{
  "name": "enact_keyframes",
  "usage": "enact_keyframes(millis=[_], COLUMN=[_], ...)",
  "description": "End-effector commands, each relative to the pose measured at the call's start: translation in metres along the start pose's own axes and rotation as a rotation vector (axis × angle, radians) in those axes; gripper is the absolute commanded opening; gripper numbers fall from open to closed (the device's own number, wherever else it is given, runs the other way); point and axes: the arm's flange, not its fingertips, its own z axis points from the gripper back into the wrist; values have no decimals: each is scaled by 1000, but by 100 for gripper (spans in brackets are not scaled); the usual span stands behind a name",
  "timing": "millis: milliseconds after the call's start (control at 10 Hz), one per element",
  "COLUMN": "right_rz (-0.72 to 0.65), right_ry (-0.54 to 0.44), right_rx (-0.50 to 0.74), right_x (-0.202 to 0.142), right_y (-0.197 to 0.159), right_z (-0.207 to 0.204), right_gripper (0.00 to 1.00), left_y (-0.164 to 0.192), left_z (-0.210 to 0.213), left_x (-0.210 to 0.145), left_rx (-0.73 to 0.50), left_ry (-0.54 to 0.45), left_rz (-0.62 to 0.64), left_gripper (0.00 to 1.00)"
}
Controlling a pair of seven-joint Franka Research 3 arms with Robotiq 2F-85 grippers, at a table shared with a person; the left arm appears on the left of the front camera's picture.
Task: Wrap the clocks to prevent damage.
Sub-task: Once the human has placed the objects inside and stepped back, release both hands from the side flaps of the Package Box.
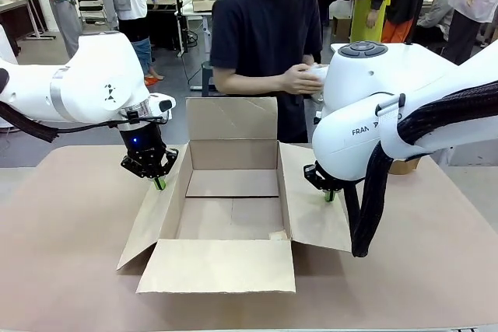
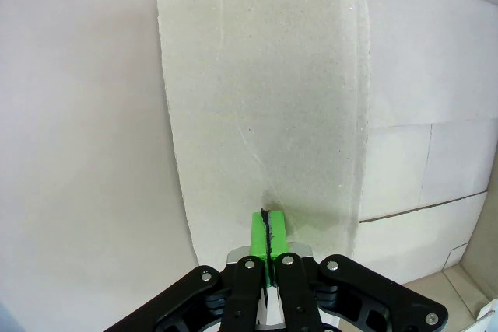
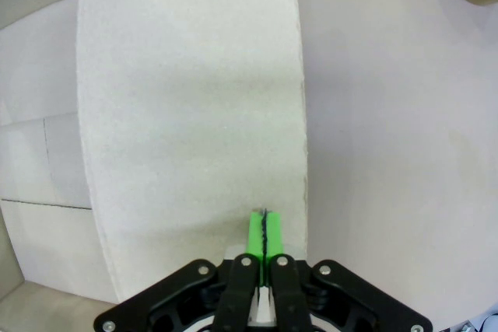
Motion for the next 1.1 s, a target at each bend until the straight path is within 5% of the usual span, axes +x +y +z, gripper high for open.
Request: enact_keyframes(millis=[0, 1000], right_rz=[2, 2], right_ry=[3, 3], right_rx=[-4, -4], right_x=[-1, -1], right_y=[0, 0], right_z=[0, 0], right_gripper=[1, 1], left_y=[0, 0], left_z=[-1, -1], left_x=[-1, -1], left_rx=[25, 25], left_ry=[2, 2], left_rz=[7, 7], left_gripper=[0, 0])
